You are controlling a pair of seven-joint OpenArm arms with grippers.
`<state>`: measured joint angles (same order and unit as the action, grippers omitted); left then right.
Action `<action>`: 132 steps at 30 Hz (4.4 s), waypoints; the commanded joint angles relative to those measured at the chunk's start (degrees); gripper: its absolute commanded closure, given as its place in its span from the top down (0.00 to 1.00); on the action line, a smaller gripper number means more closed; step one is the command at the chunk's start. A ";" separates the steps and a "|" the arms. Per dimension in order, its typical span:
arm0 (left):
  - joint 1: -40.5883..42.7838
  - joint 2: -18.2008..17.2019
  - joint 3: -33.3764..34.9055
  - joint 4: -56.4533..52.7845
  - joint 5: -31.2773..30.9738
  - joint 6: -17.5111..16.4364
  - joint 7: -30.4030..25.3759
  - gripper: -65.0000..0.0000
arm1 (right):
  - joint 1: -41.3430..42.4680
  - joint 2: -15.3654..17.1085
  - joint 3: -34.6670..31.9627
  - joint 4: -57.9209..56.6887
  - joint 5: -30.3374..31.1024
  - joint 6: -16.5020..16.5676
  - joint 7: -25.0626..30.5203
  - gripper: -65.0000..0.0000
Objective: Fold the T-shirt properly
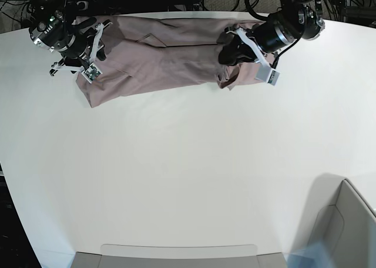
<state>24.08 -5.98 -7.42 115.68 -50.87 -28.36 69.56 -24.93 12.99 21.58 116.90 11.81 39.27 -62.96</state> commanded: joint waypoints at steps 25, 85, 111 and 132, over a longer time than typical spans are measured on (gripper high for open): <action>-1.53 -0.31 13.71 -0.12 8.98 -0.26 -5.69 0.16 | 0.27 -0.11 0.26 0.94 0.36 0.73 0.59 0.28; -0.82 -1.80 10.98 1.11 2.30 -0.78 -4.11 0.00 | 7.39 3.23 2.20 -30.53 28.93 0.73 -3.72 0.05; 3.31 -1.89 -11.26 0.85 -13.52 -0.87 -3.41 0.00 | 23.39 3.84 15.38 -30.97 6.34 0.73 -1.26 0.00; 4.89 -4.88 -24.54 -9.44 -13.35 -0.61 0.90 0.00 | 12.22 -11.37 -8.18 1.56 -2.10 0.73 -7.06 0.00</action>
<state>28.73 -10.48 -31.64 105.49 -63.09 -28.69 70.67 -13.19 1.58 13.08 117.32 8.84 39.35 -71.09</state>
